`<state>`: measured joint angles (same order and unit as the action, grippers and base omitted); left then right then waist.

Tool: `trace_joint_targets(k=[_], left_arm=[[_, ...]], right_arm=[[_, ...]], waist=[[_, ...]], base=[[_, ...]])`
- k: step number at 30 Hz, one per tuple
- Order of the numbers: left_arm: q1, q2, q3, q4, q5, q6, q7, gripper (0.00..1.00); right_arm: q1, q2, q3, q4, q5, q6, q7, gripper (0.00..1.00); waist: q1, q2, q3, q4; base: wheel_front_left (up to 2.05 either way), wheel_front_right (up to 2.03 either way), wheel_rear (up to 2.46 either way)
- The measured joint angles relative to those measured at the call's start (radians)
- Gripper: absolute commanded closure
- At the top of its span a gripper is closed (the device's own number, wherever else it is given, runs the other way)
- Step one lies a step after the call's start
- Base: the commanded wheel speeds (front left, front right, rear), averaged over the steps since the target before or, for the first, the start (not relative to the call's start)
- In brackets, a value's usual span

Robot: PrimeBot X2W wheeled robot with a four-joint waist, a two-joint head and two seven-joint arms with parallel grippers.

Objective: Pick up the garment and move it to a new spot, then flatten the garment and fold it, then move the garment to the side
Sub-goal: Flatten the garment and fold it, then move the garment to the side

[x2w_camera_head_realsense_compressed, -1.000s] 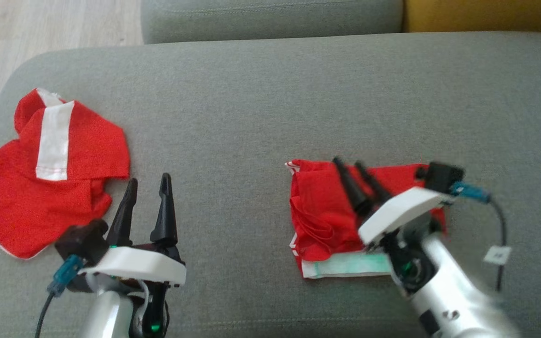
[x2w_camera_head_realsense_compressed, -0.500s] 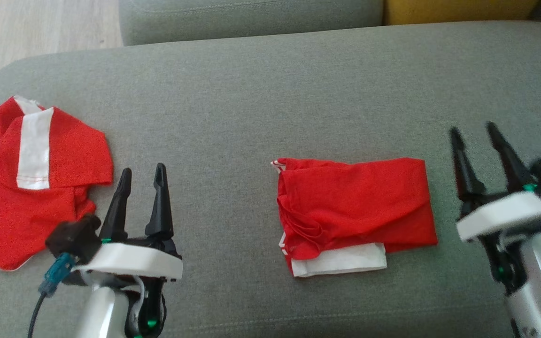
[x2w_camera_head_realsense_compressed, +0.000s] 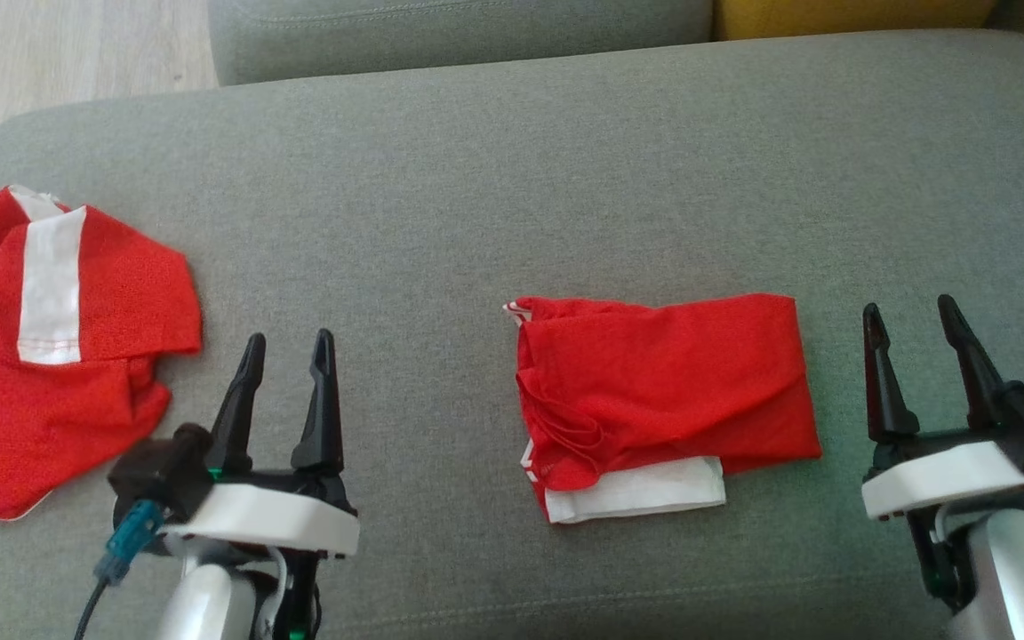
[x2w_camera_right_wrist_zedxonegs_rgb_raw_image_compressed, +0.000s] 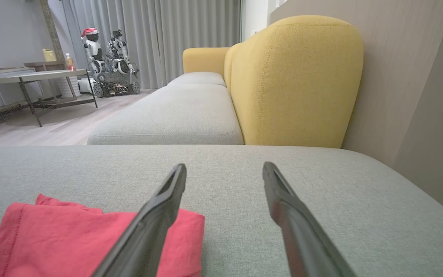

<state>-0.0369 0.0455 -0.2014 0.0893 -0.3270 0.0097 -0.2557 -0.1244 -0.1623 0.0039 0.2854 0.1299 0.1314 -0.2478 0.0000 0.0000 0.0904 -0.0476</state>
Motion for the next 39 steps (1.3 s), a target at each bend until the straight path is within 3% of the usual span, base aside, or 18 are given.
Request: trace_joint_targets(k=[11,29,30,31,32,33,39], left_arm=[[0.0,0.0,-0.007,-0.015,0.0,0.005,0.0,0.0],[-0.06,0.0,-0.017,0.001,0.009,0.003,0.0,0.0],[-0.062,0.0,-0.016,0.004,0.011,0.0,0.0,0.0],[-0.062,0.0,-0.016,0.004,0.011,0.0,0.0,0.0],[-0.064,0.0,-0.016,0.007,0.012,-0.001,0.0,0.0],[-0.068,0.0,-0.016,0.009,0.016,-0.001,0.0,0.0],[-0.072,0.0,-0.014,0.01,0.018,-0.001,0.0,0.0]], right_arm=[[-0.001,0.01,0.005,0.04,-0.008,0.0,0.0,0.0],[-0.158,0.023,0.083,0.375,0.15,0.0,0.051,0.0],[-0.172,0.023,0.106,0.414,0.169,0.0,0.065,0.08],[-0.172,0.023,0.106,0.414,0.169,0.0,0.065,0.08],[-0.176,0.023,0.114,0.422,0.186,0.0,0.065,0.6],[-0.182,0.023,0.123,0.43,0.206,0.0,0.065,1.0],[-0.213,0.015,0.182,0.453,0.235,0.0,0.048,1.0]], waist=[[0.0,0.0,0.013,0.01],[0.0002,0.0,0.123,0.064],[0.0002,0.0,0.128,0.069],[0.0002,0.0,0.128,0.069],[0.0002,0.0,0.129,0.07],[0.0002,0.0,0.128,0.07],[0.0001,0.0,0.109,0.063]], base=[[0.0,0.0,0.0],[0.0,0.0,0.0],[0.0,0.0,0.0],[0.0,0.0,0.0],[0.0,0.0,0.0],[0.0,0.0,0.0],[0.0,0.0,0.0]])
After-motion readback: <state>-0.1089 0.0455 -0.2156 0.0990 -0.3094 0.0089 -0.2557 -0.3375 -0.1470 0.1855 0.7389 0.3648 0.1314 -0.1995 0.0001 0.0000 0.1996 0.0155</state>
